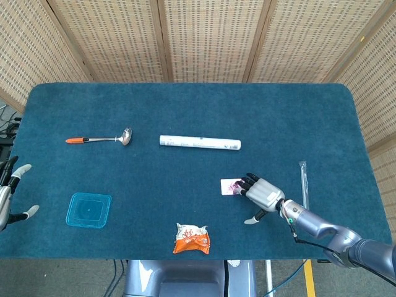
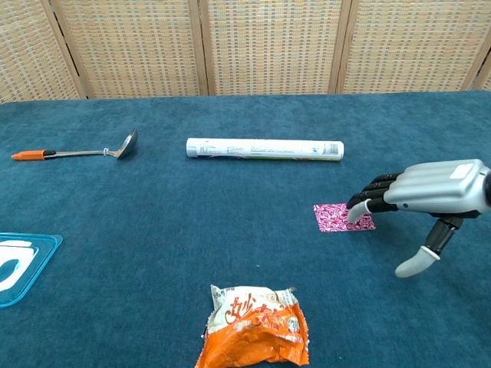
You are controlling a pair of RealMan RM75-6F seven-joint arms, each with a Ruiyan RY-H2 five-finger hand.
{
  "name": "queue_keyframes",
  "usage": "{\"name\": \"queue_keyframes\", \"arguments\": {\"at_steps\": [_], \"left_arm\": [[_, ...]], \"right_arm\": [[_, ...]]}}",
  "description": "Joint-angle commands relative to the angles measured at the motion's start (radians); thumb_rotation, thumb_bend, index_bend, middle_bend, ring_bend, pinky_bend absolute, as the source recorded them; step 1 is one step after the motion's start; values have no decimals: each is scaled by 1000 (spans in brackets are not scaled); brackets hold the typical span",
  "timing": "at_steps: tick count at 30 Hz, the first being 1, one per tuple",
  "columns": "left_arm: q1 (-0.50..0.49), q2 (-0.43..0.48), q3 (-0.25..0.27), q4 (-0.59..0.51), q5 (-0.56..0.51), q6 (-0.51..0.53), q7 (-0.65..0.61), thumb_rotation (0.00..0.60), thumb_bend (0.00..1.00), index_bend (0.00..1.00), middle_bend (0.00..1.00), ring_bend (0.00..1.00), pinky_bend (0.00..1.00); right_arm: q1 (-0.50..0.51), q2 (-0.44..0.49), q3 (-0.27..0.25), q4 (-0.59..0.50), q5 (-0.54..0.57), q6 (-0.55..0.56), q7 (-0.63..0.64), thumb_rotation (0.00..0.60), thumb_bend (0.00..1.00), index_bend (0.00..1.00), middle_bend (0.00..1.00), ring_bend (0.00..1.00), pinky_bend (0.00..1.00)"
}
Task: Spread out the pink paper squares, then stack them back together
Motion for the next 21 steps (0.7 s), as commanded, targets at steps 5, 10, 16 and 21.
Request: {"name": "queue_keyframes", "arguments": {"at_steps": [5,10,16,21], "left_arm": [[1,-3,1,6,-2,-1,-3,596,120,148,0,0,0],[2,-4,1,8,-3,-1,-3,596,122,148,0,0,0],[-2,-7,1,8,-2,-3,1,597,122,148,0,0,0],[-4,-11,0,8,-2,-5,5,594,121,149,0,0,0]], "right_arm": [[5,-9,-9,13,6,-9,-2,177,0,107,65,0,0],[5,-14,-19,27,11,-15,-3,176,0,108,67,0,0],[-3,-2,-31,44,20,-12,-12,179,0,114,71,0,0],[-11,15,-40,44,27,-10,-21,177,0,119,75,0,0]]}}
